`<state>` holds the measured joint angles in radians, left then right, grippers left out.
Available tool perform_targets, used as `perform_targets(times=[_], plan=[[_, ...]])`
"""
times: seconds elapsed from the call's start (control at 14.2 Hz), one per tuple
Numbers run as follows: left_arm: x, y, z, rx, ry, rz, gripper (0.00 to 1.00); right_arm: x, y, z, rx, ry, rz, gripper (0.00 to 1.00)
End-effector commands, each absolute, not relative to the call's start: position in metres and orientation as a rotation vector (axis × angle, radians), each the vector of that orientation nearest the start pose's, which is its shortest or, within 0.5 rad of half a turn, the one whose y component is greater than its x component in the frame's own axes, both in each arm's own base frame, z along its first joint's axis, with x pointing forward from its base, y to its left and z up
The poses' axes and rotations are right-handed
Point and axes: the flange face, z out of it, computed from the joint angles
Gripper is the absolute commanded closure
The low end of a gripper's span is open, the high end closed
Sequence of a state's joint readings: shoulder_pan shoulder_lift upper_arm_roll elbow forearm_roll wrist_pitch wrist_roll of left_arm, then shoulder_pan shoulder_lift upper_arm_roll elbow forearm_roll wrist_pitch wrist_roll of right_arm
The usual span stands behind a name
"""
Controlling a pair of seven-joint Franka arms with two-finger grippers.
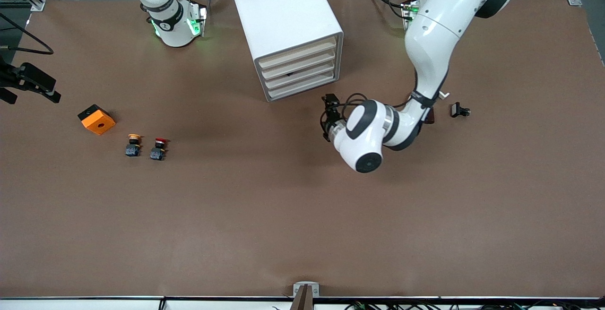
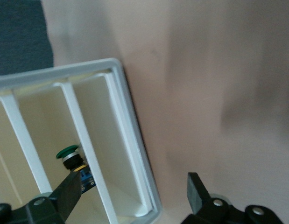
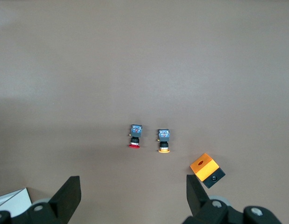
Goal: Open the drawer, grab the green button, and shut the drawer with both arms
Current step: 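Pull the drawer open with the left gripper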
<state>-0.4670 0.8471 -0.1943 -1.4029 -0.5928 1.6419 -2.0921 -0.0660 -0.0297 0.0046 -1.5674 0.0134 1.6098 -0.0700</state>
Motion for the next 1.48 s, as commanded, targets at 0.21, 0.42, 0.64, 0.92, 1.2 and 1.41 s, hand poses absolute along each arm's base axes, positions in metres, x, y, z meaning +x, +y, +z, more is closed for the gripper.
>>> perform_targets(times=[0.21,0.42,0.64,0.92,1.2,1.41], plan=[[0.469,-0.472,0.161,1.995,2.604,-1.663,0.28,0.543,-0.034,0.653,-3.127,-0.026,-0.136,0.00],[0.450,-0.484,0.158,2.016,2.642,-1.719,0.36,0.544,-0.034,0.654,-3.127,-0.024,-0.138,0.00],[0.444,-0.483,0.160,2.055,2.636,-1.761,0.38,0.544,-0.034,0.655,-3.127,-0.024,-0.143,0.00],[0.426,-0.490,0.152,2.099,2.645,-1.772,0.47,0.544,-0.034,0.655,-3.127,-0.024,-0.143,0.00],[0.416,-0.495,0.148,2.113,2.634,-1.794,0.61,0.544,-0.034,0.654,-3.127,-0.024,-0.141,0.00],[0.415,-0.498,0.150,2.110,2.605,-1.818,0.70,0.544,-0.034,0.655,-3.127,-0.024,-0.143,0.00]])
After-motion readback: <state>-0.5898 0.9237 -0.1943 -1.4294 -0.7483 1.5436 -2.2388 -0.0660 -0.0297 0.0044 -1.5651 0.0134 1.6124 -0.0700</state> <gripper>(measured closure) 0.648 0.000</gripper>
